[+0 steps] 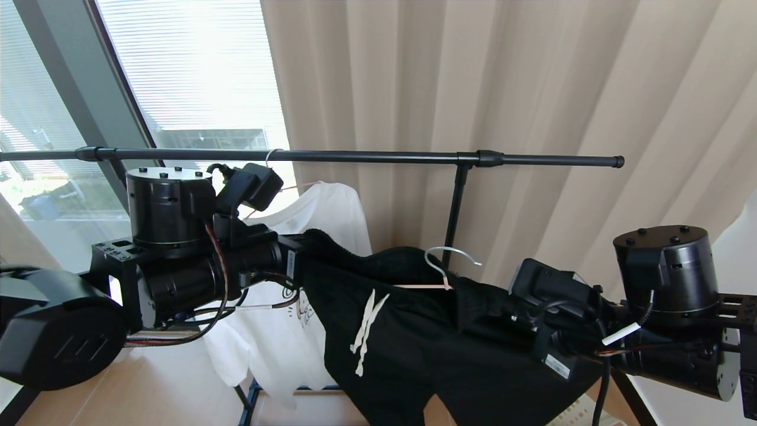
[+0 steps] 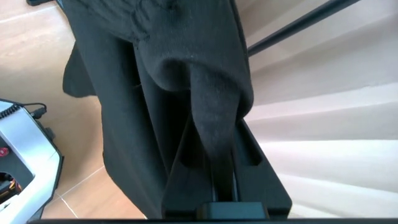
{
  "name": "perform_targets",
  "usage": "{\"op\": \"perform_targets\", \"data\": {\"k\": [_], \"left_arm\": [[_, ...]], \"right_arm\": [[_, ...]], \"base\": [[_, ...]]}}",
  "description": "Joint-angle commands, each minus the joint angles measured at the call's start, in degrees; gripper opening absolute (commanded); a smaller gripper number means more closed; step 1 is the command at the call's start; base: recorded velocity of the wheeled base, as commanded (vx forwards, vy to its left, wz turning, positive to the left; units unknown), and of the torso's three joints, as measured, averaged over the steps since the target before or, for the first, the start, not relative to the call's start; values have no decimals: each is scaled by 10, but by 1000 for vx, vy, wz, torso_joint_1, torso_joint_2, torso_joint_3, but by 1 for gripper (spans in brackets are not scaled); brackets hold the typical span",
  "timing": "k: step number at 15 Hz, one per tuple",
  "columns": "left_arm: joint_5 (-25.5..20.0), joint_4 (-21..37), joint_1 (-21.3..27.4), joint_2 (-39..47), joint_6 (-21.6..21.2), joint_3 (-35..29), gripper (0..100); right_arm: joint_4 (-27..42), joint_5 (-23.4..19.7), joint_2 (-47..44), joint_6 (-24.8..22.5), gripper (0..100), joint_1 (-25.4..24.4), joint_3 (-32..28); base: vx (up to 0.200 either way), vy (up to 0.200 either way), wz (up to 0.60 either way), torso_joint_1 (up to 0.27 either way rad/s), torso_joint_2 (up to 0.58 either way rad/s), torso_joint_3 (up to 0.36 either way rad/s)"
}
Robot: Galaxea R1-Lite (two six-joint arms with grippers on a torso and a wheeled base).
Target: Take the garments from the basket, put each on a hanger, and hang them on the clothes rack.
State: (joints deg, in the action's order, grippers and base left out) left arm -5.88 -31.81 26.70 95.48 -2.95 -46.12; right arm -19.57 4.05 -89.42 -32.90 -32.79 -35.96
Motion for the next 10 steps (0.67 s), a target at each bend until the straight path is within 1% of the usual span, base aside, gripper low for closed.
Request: {"op": "perform_targets", "data": {"k": [1, 3, 4, 5, 6, 7, 8, 9, 10], "left_arm": [[1, 20, 22, -12, 0, -28, 0], [1, 47, 42, -26, 0, -38, 0], [1, 59, 52, -36, 0, -40, 0], [1, 68, 58, -42, 0, -40, 0], [2, 81, 63, -49, 0, -40, 0], [3, 91, 63, -52, 0, -40, 0], [3, 95, 63, -53, 0, -40, 0], [9, 99, 63, -56, 0, -37, 0], [15, 100, 63, -57, 0, -35, 0]], "right_arm": [[-1, -1, -15, 0, 0, 0, -7], [-1, -4, -27, 5, 0, 0, -19], [-1, -4, -35, 20, 0, 0, -25], [-1, -3, -40, 38, 0, 0, -31], [-2, -4, -49, 79, 0, -2, -46], [-2, -5, -52, 105, 0, -3, -55], [-6, -6, -52, 114, 0, -3, -59], [-34, -6, -55, 131, 0, -3, -60], [-50, -6, -59, 139, 0, -3, -60]], "base": [[0, 0, 0, 0, 0, 0], [0, 0, 0, 0, 0, 0], [0, 0, 0, 0, 0, 0], [0, 0, 0, 0, 0, 0], [0, 0, 0, 0, 0, 0], [0, 0, 0, 0, 0, 0], [0, 0, 0, 0, 0, 0], [0, 0, 0, 0, 0, 0], [0, 0, 0, 0, 0, 0]]}}
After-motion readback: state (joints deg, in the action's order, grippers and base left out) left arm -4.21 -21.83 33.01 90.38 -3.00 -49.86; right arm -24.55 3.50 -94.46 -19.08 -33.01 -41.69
